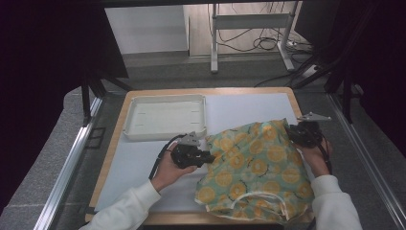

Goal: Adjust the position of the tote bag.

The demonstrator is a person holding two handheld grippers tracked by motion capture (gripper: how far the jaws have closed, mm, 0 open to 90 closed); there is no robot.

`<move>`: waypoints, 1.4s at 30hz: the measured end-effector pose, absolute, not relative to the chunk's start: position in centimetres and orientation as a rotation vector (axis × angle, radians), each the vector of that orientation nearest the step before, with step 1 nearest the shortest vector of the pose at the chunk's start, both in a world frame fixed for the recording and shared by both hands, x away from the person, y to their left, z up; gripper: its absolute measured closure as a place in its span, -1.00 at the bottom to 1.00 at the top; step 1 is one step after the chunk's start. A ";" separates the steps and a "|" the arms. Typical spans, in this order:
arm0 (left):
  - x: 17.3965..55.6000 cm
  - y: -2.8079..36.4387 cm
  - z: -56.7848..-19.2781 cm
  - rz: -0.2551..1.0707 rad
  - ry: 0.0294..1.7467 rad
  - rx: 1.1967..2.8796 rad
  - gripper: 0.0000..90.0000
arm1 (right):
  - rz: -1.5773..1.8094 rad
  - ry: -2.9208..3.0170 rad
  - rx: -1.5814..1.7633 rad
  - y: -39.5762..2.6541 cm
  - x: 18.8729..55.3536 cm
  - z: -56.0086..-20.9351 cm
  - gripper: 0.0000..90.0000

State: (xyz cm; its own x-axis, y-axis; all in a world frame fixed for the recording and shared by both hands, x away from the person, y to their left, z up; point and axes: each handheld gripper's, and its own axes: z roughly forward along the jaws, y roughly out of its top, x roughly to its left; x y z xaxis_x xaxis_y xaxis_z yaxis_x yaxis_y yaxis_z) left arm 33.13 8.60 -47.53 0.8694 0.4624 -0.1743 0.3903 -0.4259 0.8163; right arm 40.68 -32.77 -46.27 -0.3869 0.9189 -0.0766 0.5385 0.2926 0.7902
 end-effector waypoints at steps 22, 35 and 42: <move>30.9 11.3 -46.5 0.236 0.670 1.996 0.08 | 1.168 1.927 1.288 -37.2 32.5 -43.1 0.02; 30.0 12.8 -47.1 0.239 0.733 1.998 -0.16 | 1.274 1.974 1.206 -35.1 27.4 -43.3 -0.20; 29.5 12.9 -47.3 0.244 0.748 2.002 -0.26 | 1.297 2.010 1.155 -33.8 25.5 -43.5 -0.28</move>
State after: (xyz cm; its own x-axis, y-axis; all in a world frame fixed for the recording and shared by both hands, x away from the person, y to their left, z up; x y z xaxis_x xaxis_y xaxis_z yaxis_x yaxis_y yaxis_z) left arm 29.45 12.85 -47.32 0.7931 0.5957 -0.1272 0.4060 -0.3613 0.8394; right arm 25.52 -33.79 -43.47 -0.5279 0.8480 0.0471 0.3923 0.1943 0.8991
